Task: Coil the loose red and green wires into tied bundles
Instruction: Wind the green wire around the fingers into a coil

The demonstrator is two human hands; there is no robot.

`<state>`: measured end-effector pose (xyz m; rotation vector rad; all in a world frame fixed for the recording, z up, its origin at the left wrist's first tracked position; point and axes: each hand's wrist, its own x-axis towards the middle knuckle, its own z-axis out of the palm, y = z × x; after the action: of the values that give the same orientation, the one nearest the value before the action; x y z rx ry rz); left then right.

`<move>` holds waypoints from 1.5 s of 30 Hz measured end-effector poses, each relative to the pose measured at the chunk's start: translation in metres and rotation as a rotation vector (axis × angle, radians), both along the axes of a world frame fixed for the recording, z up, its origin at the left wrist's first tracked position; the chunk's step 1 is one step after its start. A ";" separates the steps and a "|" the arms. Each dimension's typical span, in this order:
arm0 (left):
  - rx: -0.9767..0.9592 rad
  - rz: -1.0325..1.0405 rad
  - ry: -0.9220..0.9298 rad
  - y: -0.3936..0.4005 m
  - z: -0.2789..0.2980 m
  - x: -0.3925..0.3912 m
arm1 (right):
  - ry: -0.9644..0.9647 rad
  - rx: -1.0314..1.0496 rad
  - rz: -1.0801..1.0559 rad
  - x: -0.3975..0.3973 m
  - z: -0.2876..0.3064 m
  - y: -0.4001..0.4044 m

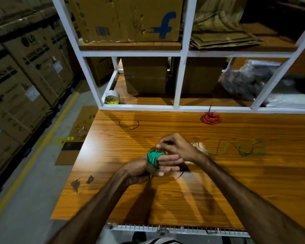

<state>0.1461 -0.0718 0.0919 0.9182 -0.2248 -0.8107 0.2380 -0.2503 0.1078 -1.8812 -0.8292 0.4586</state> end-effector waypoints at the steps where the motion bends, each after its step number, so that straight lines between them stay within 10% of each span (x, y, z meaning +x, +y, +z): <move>1: -0.079 0.016 0.024 0.002 0.002 0.000 | 0.008 0.037 -0.016 -0.005 -0.004 0.001; 9: -0.629 0.466 0.300 -0.001 0.024 0.024 | -0.160 -0.148 -0.261 -0.023 -0.023 0.005; 19: -0.069 0.950 0.125 -0.001 -0.008 0.054 | -0.332 -0.377 -0.169 -0.034 -0.012 -0.001; 28: 0.723 0.334 -0.400 -0.009 -0.027 0.027 | -0.400 -0.487 -0.013 -0.026 0.006 -0.001; 45: -0.080 -0.024 0.135 0.008 0.011 0.001 | 0.056 -0.021 -0.138 -0.028 -0.012 -0.004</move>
<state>0.1475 -0.0635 0.1027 0.7843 -0.1496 -0.8762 0.2100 -0.2548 0.0954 -1.9216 -0.6552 0.4339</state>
